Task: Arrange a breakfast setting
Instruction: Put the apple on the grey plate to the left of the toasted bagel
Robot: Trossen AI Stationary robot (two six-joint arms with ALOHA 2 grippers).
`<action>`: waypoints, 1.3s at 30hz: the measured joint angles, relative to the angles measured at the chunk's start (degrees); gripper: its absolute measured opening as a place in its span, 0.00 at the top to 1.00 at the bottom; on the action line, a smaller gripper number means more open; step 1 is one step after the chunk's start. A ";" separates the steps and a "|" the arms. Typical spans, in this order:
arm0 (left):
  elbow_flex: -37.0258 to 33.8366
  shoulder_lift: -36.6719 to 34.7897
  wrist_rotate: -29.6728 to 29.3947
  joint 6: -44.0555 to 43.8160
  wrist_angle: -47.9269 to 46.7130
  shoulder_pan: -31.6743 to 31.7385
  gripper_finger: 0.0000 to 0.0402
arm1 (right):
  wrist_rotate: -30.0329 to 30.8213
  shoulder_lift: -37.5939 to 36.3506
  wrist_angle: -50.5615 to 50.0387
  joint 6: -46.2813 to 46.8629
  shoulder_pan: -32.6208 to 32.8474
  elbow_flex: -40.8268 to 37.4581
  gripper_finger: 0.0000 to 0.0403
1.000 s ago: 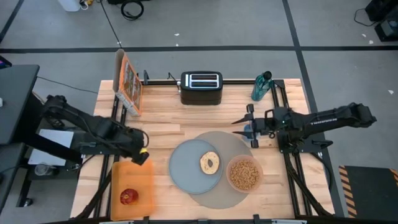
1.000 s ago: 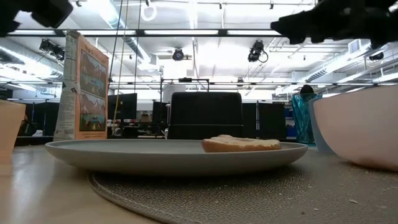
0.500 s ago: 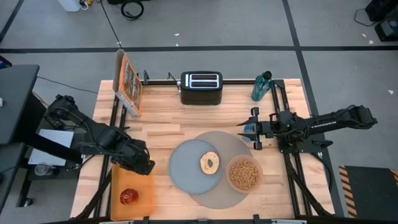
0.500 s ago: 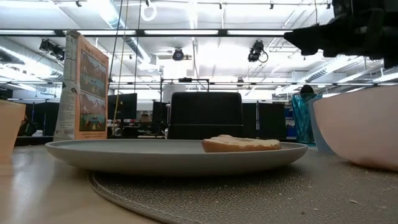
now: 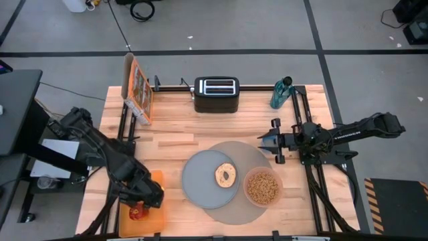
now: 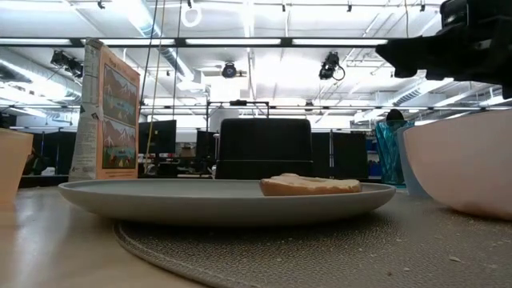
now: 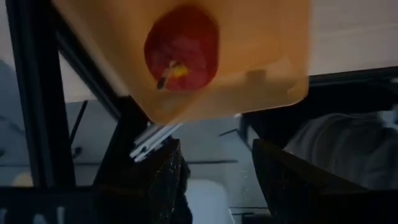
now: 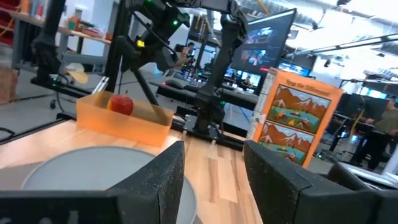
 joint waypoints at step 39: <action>-0.10 10.76 -17.06 -3.12 -1.82 -17.45 0.58 | -5.63 2.36 -0.38 -0.08 2.89 -0.05 0.57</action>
